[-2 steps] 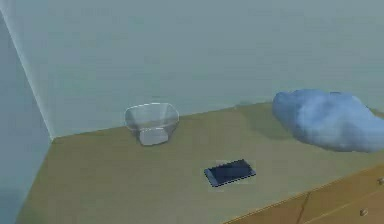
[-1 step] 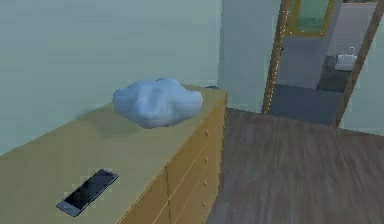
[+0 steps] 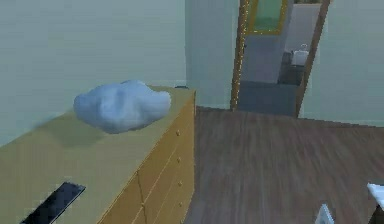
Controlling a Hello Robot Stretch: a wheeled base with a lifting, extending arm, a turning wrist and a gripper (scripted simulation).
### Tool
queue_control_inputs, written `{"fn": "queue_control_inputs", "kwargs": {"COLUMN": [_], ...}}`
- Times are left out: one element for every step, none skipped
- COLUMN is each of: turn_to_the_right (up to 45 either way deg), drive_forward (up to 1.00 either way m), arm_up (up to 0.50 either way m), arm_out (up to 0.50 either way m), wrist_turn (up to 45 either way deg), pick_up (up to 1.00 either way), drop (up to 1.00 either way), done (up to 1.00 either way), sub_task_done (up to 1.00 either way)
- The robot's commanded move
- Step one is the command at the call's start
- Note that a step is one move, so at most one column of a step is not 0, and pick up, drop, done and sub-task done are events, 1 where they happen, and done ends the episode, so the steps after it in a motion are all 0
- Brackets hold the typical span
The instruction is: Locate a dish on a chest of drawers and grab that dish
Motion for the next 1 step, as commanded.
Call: {"fn": "queue_control_inputs", "kwargs": {"turn_to_the_right": [0.0], "drive_forward": [0.3], "arm_up": [0.0], "arm_out": [0.0], "wrist_turn": [0.0], "pick_up": [0.0], "drop": [0.0], "done": [0.0], "sub_task_done": [0.0]}}
